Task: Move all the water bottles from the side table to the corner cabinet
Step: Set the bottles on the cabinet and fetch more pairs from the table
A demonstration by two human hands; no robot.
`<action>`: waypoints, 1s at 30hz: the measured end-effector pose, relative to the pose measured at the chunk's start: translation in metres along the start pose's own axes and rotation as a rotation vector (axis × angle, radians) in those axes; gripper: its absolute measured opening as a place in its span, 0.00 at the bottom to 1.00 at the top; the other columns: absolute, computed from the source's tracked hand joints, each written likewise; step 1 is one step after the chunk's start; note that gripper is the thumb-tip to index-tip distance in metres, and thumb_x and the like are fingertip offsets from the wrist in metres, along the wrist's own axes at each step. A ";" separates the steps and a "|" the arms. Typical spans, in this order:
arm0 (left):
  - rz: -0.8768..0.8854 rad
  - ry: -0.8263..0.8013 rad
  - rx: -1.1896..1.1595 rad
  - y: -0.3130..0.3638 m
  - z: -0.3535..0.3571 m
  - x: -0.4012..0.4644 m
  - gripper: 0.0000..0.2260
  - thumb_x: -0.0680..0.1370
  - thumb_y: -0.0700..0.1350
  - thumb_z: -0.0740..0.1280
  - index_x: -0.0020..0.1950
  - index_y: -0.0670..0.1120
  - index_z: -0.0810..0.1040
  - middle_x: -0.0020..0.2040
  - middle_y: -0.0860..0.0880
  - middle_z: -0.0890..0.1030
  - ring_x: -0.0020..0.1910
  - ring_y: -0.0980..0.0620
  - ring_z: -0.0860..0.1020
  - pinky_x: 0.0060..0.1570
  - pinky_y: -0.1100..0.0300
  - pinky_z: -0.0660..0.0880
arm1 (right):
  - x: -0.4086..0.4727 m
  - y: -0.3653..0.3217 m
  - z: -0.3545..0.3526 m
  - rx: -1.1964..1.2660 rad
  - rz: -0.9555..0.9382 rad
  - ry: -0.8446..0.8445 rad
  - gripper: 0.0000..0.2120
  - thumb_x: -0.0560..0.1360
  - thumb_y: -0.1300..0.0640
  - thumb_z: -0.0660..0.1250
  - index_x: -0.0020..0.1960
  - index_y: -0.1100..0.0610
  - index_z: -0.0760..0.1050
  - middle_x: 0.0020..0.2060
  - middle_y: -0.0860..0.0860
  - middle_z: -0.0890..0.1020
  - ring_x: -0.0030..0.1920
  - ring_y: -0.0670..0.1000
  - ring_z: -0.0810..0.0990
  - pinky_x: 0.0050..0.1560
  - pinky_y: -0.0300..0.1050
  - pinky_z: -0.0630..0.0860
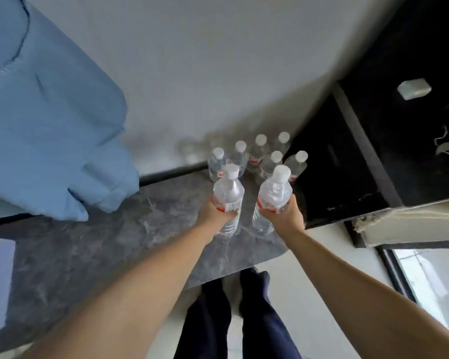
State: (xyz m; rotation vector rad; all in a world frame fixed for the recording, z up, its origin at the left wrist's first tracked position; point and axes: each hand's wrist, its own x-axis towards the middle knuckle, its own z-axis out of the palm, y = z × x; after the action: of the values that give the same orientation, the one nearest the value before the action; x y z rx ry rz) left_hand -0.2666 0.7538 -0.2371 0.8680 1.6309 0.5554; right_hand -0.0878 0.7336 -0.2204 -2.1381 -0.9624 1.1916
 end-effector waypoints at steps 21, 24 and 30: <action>0.197 0.257 -0.174 -0.074 0.083 0.163 0.26 0.73 0.37 0.72 0.67 0.49 0.65 0.60 0.54 0.76 0.53 0.75 0.74 0.49 0.79 0.70 | 0.169 0.053 0.129 0.092 0.011 0.029 0.36 0.73 0.55 0.72 0.75 0.53 0.56 0.69 0.54 0.73 0.67 0.56 0.75 0.66 0.53 0.73; 0.173 0.255 -0.137 -0.074 0.086 0.163 0.26 0.74 0.35 0.70 0.68 0.47 0.65 0.59 0.55 0.75 0.53 0.73 0.74 0.47 0.83 0.66 | 0.166 0.052 0.122 0.072 0.043 -0.015 0.32 0.74 0.56 0.71 0.72 0.57 0.60 0.67 0.55 0.75 0.65 0.56 0.76 0.65 0.55 0.74; 0.238 0.196 -0.091 -0.048 0.076 0.153 0.18 0.72 0.31 0.68 0.57 0.48 0.74 0.48 0.56 0.79 0.47 0.69 0.77 0.46 0.78 0.70 | 0.151 0.030 0.095 0.020 0.019 -0.101 0.36 0.75 0.55 0.71 0.76 0.58 0.56 0.73 0.55 0.67 0.72 0.55 0.69 0.70 0.56 0.69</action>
State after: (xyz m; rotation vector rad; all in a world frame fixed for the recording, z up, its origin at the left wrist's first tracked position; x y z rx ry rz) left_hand -0.2171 0.8367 -0.3855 0.9707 1.6733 0.8982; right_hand -0.1055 0.8404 -0.3654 -2.0937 -0.9709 1.3235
